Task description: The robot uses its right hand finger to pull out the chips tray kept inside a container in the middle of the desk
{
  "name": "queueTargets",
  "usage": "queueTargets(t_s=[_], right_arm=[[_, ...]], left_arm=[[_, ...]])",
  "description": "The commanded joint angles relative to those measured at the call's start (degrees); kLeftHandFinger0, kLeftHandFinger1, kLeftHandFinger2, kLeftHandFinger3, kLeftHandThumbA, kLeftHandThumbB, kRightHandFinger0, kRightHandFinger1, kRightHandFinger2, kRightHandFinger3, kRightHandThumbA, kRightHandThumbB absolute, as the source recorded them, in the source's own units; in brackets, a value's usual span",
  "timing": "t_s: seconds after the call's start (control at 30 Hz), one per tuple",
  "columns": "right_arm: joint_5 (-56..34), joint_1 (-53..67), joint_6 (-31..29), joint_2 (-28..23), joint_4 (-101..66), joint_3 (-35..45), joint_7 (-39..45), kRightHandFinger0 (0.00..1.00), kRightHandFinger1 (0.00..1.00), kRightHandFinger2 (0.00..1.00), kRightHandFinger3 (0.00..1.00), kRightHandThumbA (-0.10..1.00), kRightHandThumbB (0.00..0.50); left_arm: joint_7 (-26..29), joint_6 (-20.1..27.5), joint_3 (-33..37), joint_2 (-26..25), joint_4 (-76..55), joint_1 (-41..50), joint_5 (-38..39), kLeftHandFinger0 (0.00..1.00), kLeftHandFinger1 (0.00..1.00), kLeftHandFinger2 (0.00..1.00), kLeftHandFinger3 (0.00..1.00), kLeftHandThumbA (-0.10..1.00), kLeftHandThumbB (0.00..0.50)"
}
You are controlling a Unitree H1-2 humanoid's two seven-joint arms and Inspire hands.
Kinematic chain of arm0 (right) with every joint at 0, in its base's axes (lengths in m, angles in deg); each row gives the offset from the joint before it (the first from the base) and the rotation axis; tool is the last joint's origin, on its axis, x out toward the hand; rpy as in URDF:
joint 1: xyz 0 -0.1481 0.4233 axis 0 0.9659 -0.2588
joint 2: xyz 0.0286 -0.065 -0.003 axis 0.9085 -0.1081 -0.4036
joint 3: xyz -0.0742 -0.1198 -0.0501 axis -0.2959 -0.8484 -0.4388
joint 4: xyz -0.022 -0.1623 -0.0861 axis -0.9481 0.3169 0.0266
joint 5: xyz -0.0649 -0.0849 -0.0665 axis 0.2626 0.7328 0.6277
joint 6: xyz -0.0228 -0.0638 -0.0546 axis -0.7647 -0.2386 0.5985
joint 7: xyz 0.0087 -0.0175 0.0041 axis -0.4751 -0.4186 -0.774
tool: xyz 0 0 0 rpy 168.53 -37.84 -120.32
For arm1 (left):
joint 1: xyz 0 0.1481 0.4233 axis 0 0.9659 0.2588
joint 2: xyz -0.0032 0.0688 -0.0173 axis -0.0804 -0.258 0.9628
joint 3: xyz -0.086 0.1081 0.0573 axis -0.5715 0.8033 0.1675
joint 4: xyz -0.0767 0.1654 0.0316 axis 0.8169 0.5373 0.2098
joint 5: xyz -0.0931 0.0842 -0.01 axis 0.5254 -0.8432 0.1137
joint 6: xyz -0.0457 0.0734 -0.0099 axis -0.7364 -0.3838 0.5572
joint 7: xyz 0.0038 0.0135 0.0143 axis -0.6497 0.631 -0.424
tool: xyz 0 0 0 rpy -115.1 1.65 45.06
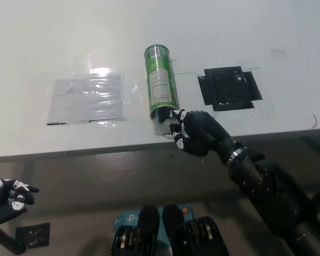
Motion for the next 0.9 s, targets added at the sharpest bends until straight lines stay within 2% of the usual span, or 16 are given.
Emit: queueTargets(t_s=[0.0, 0.1, 0.13, 0.2, 0.33, 0.37, 0.43, 0.47, 0.5, 0.53, 0.6, 0.67, 0.7, 0.8, 0.87], right_arm=[[-0.02, -1.79, -2.87, 0.25, -2.07, 0.17, -0.4, 0.0, 0.0, 0.48, 0.68, -0.1, 0.153], [0.08, -1.95, -1.37, -0.4, -2.89, 0.83, -0.29, 0.0, 0.0, 0.4, 0.66, -0.1, 0.152], [-0.08, -2.07, -1.23, -0.82, -3.12, 1.01, 0.13, 0.0, 0.03, 0.42, 0.66, -0.1, 0.151], [-0.08, -2.32, -1.9, -1.17, -2.87, 1.21, -0.21, 0.0, 0.0, 0.38, 0.65, -0.1, 0.155], [-0.16, -2.1, -1.41, -2.18, -3.4, 1.62, 0.05, 0.0, 0.0, 0.41, 0.64, -0.1, 0.153], [-0.05, -2.01, -0.96, -2.11, -3.14, 1.68, -0.07, 0.0, 0.0, 0.45, 0.64, -0.1, 0.157], [-0.3, -1.74, -0.62, -1.96, -2.99, 1.7, 0.1, 0.0, 0.0, 0.45, 0.64, -0.1, 0.162], [-0.97, -0.98, -1.96, -1.86, -2.49, 1.51, 0.2, 0.0, 0.02, 0.51, 0.65, -0.1, 0.176], [-1.06, -0.87, -2.11, -1.84, -2.42, 1.48, 0.19, 0.0, 0.01, 0.51, 0.65, -0.1, 0.177], [-1.94, -0.19, -1.48, -1.71, -3.04, 1.37, 1.46, 0.07, 0.1, 0.59, 0.7, -0.1, 0.145], [-2.9, 2.39, -0.35, -1.33, -4.82, 0.58, 3.69, 0.11, 0.2, 0.68, 0.73, -0.1, 0.138], [-1.45, 2.97, -1.14, -1.37, -4.78, 0.03, 2.89, 0.11, 0.2, 0.64, 0.74, -0.1, 0.147], [-1.55, 3.57, -1.08, -1.17, -4.92, -0.23, 3.27, 0.19, 0.28, 0.65, 0.75, -0.1, 0.144], [-0.46, 5.02, -1.82, -0.62, -5.11, -1.19, 2.46, 0.23, 0.31, 0.66, 0.76, -0.1, 0.147], [0.28, 5.83, -0.26, -0.49, -6.29, -2.02, 3.35, 0.29, 0.38, 0.7, 0.79, -0.1, 0.117]], left_arm=[[0.69, -0.38, -0.89, -2.36, -1.91, -0.63, 0.94, 0.56, 0.57, 0.66, 0.82, -0.06, 0.0], [0.56, -0.38, -0.97, -2.22, -1.72, -0.22, 0.6, 0.58, 0.57, 0.65, 0.81, -0.07, 0.0], [0.49, -0.38, -1.03, -2.16, -1.65, -0.18, 0.47, 0.56, 0.57, 0.64, 0.81, -0.06, 0.0], [0.53, -0.38, -1.1, -1.97, -1.67, -0.15, 0.52, 0.56, 0.57, 0.64, 0.8, -0.06, 0.0], [1.02, -0.38, -1.01, -1.7, -1.36, 0.23, 0.92, 0.57, 0.58, 0.65, 0.8, -0.05, 0.0], [0.98, -0.38, -1.0, -1.67, -1.28, 0.09, 0.96, 0.57, 0.58, 0.65, 0.8, -0.05, 0.0], [0.64, -0.38, -0.94, -1.74, -1.34, 0.03, 0.71, 0.57, 0.58, 0.65, 0.8, -0.05, 0.0], [0.88, -0.38, -0.72, -1.89, -1.43, -0.18, 0.79, 0.57, 0.58, 0.65, 0.8, -0.05, 0.0], [0.9, -0.38, -0.69, -1.94, -1.46, -0.21, 0.8, 0.57, 0.58, 0.65, 0.8, -0.06, 0.0], [0.66, -0.38, -0.8, -1.88, -1.38, -0.26, 0.64, 0.56, 0.56, 0.64, 0.81, -0.06, 0.0], [0.43, -0.38, -0.97, -1.9, -1.3, -0.23, 1.06, 0.57, 0.58, 0.65, 0.81, -0.07, 0.0], [0.29, -0.38, -0.9, -1.96, -1.31, -0.4, 0.6, 0.56, 0.57, 0.64, 0.81, -0.07, 0.0], [0.35, -0.38, -0.92, -1.96, -1.32, -0.38, 0.82, 0.55, 0.56, 0.64, 0.81, -0.07, 0.0], [0.41, -0.38, -0.89, -2.11, -1.69, -0.65, 0.58, 0.52, 0.54, 0.62, 0.81, -0.07, 0.0], [0.72, -0.38, -0.85, -2.13, -1.64, -0.63, 0.84, 0.54, 0.56, 0.64, 0.83, -0.08, 0.0]])
